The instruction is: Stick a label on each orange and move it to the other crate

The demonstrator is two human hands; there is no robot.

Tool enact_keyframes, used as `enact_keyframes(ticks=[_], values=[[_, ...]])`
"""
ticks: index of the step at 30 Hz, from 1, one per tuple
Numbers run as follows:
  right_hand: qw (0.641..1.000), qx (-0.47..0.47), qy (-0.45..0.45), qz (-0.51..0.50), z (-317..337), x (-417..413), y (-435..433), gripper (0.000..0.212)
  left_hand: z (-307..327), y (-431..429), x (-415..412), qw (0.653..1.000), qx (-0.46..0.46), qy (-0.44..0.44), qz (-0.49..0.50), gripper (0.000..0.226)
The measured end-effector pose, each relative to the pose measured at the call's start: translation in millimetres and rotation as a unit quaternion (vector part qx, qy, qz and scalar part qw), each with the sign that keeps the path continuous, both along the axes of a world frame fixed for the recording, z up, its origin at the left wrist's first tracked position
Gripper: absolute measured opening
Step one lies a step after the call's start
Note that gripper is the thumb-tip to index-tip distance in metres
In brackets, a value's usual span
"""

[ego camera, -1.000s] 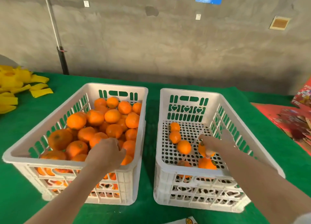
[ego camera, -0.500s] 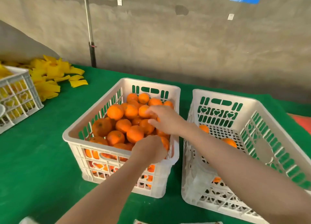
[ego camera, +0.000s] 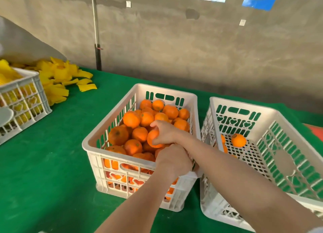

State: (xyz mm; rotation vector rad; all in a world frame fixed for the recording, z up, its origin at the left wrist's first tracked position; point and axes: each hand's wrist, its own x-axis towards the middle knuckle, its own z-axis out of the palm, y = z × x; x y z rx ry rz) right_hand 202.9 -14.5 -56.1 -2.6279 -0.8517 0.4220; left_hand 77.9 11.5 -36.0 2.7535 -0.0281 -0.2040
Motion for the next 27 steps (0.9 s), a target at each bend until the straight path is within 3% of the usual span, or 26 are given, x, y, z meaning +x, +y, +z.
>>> enact_keyframes(ticks=[3, 8, 11, 14, 18, 21, 24, 25, 27], values=[[0.979, 0.185, -0.045, -0.079, 31, -20, -28, 0.066, -13, -5, 5, 0.998, -0.026, -0.058, 0.006, 0.024], [0.896, 0.424, -0.026, -0.129, 62, -102, -93, 0.057, -31, -4, 13, 0.986, -0.068, -0.146, 0.034, 0.032], [0.87, 0.467, -0.026, -0.158, 48, -165, -129, 0.062, -34, -1, 7, 0.976, -0.085, -0.198, 0.015, 0.023], [0.881, 0.429, -0.035, -0.196, 18, -219, -155, 0.07, -32, -2, -2, 0.965, -0.07, -0.254, 0.019, 0.017], [0.886, 0.387, -0.044, -0.252, -20, -268, -181, 0.069, -21, -24, -38, 0.911, -0.24, -0.333, 0.026, 0.013], [0.873, 0.4, -0.044, -0.276, -33, -288, -194, 0.068, -26, -52, -92, 0.883, -0.411, -0.226, 0.028, 0.006], [0.865, 0.402, -0.064, -0.293, -46, -301, -201, 0.067, -47, -80, -141, 0.806, -0.58, 0.107, 0.038, 0.016], [0.864, 0.401, -0.072, -0.296, -52, -305, -202, 0.065, -57, -86, -153, 0.755, -0.619, 0.214, 0.036, 0.024], [0.867, 0.39, -0.079, -0.3, -66, -313, -200, 0.061, -70, -97, -171, 0.592, -0.722, 0.352, 0.06, 0.053]])
